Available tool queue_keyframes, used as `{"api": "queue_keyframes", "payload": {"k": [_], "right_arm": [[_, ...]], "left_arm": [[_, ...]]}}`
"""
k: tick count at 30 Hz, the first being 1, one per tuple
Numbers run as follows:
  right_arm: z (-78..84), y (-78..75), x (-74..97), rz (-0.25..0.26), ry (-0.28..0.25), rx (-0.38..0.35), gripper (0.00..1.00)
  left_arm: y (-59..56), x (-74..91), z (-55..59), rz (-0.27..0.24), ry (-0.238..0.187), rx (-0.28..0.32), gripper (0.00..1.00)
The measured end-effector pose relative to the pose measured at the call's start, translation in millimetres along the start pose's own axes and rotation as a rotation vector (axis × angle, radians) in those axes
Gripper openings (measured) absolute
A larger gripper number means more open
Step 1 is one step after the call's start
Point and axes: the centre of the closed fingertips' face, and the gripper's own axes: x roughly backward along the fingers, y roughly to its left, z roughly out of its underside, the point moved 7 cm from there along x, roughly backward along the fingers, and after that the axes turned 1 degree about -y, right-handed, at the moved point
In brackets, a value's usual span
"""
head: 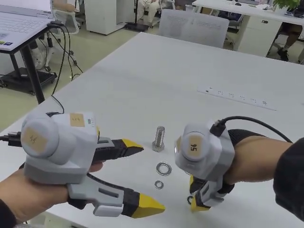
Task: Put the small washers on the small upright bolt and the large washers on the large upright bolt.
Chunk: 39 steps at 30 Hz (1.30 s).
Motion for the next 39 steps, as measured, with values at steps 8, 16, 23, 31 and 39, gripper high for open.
{"api": "queue_keyframes", "payload": {"k": [8, 16, 23, 31, 39], "right_arm": [[-1.9, 2.2, -0.3, 0.0, 0.012, 0.017, 0.18], [-2.9, 1.1, -0.2, 0.003, 0.013, 0.023, 0.14], [-3.7, 1.7, -0.4, 0.005, 0.026, 0.036, 0.14], [-4.6, 1.2, -0.7, 0.005, 0.037, 0.026, 0.14], [-4.3, 1.0, -0.6, 0.005, 0.03, 0.002, 0.13]], "left_arm": [[-0.2, 0.5, 0.3, -0.001, -0.001, 0.001, 0.73], [-0.6, 1.2, 0.3, -0.002, -0.002, 0.003, 0.73], [-0.6, 1.2, -0.3, -0.001, -0.003, 0.003, 0.73], [0.6, 1.1, -0.4, -0.002, -0.005, 0.004, 0.73], [1.0, 0.9, 0.0, 0.0, -0.005, 0.006, 0.73]]}}
